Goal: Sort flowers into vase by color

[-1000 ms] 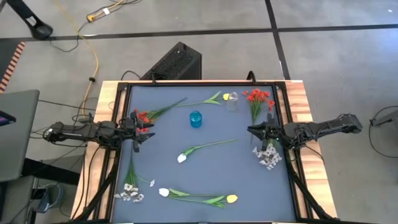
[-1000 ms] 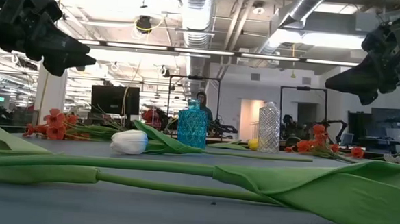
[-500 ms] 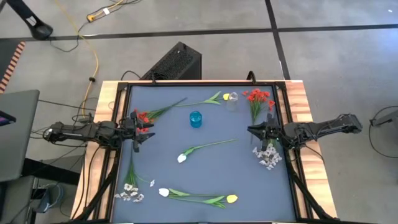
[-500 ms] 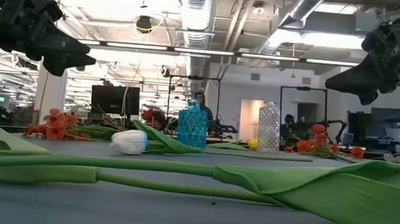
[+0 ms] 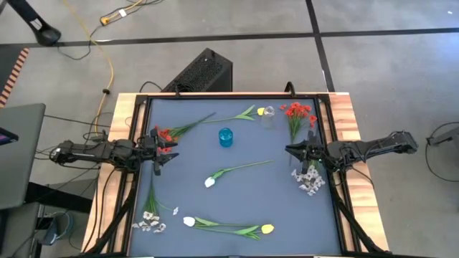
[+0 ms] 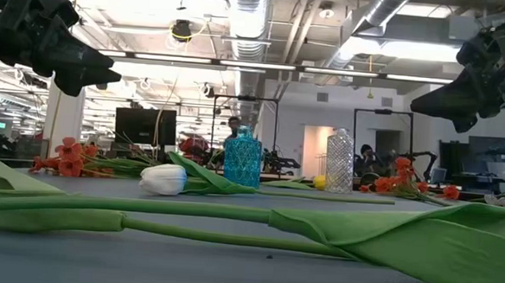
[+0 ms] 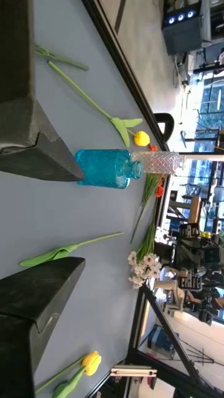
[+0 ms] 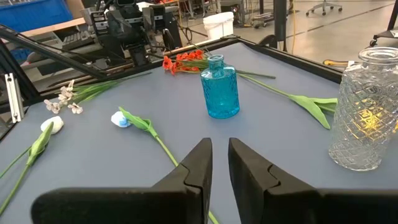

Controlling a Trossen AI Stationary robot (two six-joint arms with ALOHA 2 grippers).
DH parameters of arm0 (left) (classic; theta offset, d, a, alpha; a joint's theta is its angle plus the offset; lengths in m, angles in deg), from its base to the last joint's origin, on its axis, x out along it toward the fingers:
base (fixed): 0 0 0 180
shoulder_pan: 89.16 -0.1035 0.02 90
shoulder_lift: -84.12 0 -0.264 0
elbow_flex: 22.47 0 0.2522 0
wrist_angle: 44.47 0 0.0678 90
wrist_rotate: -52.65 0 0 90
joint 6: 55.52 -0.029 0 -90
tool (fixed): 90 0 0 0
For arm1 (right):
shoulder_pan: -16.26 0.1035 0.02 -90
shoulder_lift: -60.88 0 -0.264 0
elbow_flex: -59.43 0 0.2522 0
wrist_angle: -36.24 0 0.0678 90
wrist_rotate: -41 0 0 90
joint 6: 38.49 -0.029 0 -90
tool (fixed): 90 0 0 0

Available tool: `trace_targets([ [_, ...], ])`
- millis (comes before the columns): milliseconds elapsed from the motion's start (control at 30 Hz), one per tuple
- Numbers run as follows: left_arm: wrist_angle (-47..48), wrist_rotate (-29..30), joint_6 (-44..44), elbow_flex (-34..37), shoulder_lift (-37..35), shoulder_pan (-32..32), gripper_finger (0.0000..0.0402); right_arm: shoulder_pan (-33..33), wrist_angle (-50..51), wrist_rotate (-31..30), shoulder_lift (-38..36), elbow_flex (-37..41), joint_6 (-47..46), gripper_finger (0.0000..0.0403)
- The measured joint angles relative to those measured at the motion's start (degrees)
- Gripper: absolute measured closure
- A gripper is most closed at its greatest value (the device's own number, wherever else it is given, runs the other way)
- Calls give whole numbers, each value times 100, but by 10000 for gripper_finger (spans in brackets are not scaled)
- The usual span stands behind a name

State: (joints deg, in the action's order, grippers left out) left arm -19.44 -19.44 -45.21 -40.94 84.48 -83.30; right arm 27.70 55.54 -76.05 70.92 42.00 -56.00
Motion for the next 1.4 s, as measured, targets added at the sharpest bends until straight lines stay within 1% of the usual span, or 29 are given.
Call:
trace_targets([
  [600, -13, 0, 14, 0, 1, -1, 203, 0, 0, 0, 0, 2, 0, 321],
  [667, -121, -7, 311, 13, 0, 0, 203, -2, -13, -3, 1, 2, 100, 321],
  [733, -272, -45, 928, 32, 0, -2, 203, -36, -96, -7, 1, 12, 404, 321],
  [800, -525, 56, 1497, 35, 3, 0, 203, -70, -146, -4, 0, 17, 535, 321],
  [933, -704, 663, 1853, 31, 2, 0, 203, -72, -156, -4, 2, 17, 603, 321],
  [1000, -807, 989, 2066, 53, 0, -2, 203, -72, -182, -69, 0, 17, 898, 321],
  [1067, -829, 1177, 2312, 102, 0, -2, 203, -72, -206, -116, 1, 17, 1157, 321],
  [1133, -857, 1146, 2468, 167, 15, -2, 203, -72, -266, -89, 7, 17, 1305, 321],
  [1233, -1489, 817, 2603, 382, 225, 0, 203, -72, -285, 133, 7, 17, 1383, 321],
  [1300, -1882, 741, 2635, 405, 541, 2, 203, -70, -402, 173, 7, 17, 1509, 321],
  [1400, -1828, 804, 2802, 222, 1168, 2, 203, -70, -586, 185, 7, 15, 1728, 321],
])
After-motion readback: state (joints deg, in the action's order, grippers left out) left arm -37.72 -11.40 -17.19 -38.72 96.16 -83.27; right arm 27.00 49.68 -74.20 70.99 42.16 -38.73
